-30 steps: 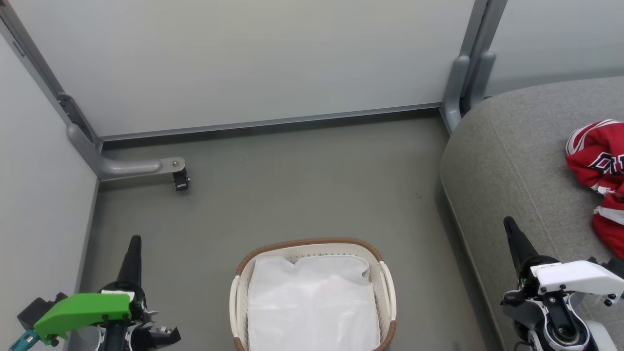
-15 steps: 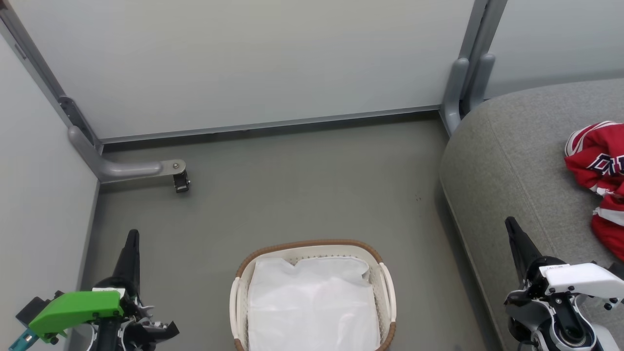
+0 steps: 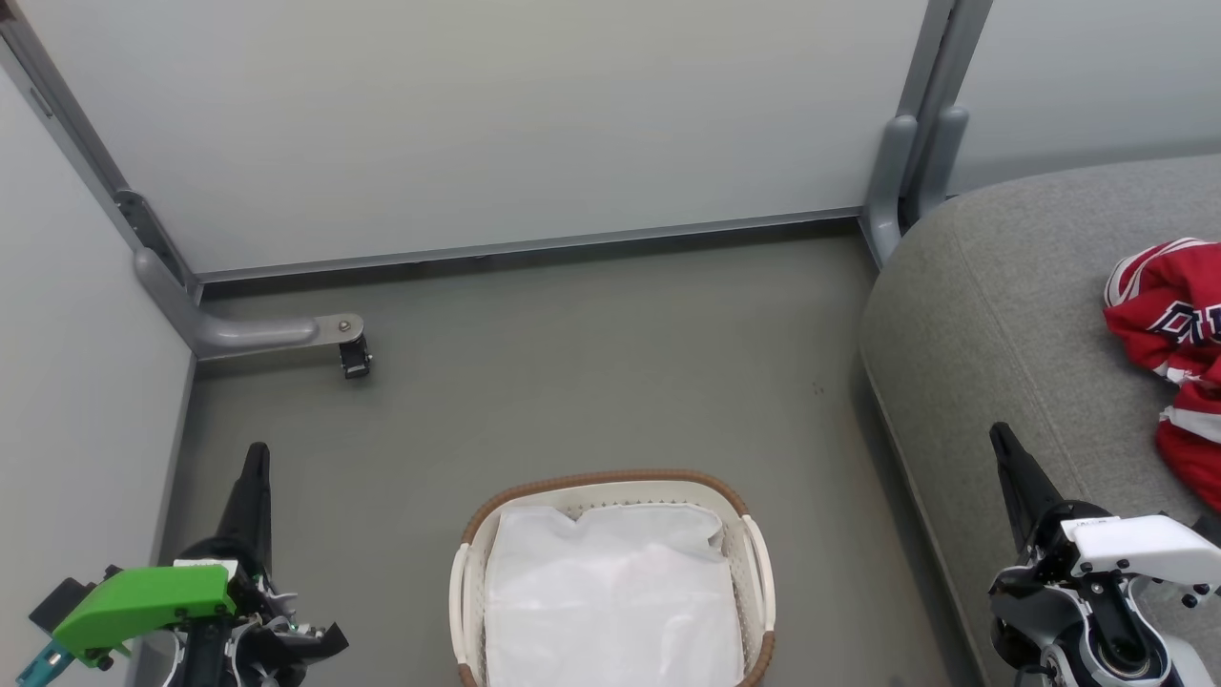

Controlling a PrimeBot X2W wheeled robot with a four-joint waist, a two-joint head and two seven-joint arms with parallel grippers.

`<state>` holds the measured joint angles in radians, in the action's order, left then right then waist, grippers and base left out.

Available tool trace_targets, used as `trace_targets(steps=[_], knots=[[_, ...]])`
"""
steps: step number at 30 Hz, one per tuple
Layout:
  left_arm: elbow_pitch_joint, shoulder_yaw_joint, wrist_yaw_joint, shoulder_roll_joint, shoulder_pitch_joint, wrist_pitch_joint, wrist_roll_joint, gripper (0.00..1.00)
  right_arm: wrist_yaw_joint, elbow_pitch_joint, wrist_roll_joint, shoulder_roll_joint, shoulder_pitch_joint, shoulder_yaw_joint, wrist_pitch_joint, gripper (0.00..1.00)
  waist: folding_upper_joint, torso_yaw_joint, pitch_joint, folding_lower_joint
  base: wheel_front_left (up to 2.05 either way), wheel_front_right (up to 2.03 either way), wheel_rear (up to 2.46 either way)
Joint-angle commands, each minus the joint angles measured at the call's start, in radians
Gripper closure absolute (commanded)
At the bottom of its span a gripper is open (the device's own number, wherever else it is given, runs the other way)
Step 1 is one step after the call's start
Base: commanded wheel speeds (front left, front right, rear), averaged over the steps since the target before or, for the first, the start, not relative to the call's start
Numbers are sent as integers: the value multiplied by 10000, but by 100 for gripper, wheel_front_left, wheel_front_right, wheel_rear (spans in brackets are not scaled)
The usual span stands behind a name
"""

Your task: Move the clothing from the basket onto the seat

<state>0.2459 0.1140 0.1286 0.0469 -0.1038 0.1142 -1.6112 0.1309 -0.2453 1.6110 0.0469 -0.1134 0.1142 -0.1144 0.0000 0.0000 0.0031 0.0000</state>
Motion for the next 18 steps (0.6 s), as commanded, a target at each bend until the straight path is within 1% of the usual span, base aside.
trace_targets(steps=[1,18], knots=[[-19,23,57,62,-99,34,-33,100,-3,32,34,63,108,18,-34,100,0,0,0,0,0,0,0],[-21,22,57,62,-98,33,-34,100,-3,32,35,63,108,17,-33,100,0,0,0,0,0,0,0]])
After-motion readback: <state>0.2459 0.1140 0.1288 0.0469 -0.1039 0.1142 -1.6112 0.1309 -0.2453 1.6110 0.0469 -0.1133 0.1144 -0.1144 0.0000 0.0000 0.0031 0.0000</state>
